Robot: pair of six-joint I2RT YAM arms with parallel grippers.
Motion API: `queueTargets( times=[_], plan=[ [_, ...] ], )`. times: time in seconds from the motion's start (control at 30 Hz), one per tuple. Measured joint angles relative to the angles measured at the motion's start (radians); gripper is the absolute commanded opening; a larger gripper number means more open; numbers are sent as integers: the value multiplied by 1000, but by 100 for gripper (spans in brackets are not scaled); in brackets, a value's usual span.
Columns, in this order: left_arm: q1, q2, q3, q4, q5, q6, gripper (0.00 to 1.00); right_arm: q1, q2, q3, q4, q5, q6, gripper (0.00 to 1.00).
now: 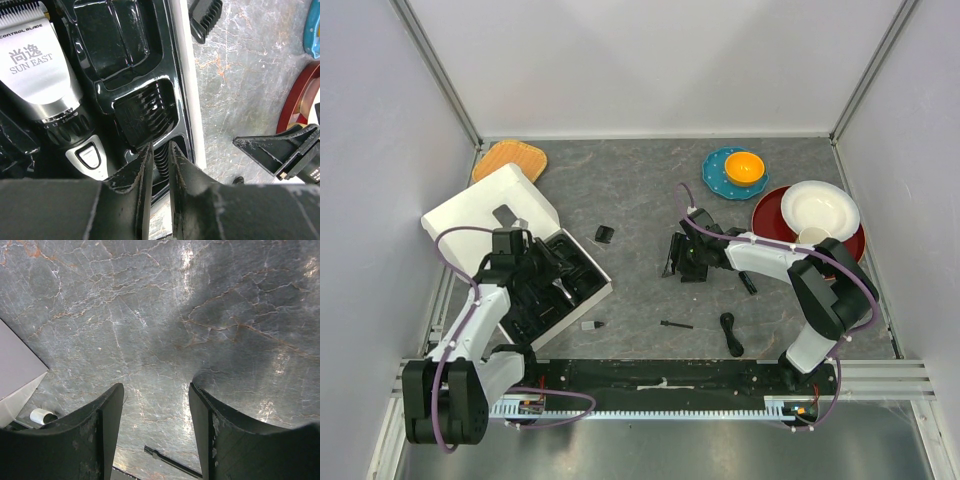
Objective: Sort the hair-cutting tools
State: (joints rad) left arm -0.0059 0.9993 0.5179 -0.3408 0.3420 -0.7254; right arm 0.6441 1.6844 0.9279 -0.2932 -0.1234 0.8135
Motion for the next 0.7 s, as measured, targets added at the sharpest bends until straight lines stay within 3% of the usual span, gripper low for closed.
queueTargets(
  times=[0.7],
  plan=[
    [0,121,0,86,-1,0,24,0,5,0,9,-6,0,62]
  ],
)
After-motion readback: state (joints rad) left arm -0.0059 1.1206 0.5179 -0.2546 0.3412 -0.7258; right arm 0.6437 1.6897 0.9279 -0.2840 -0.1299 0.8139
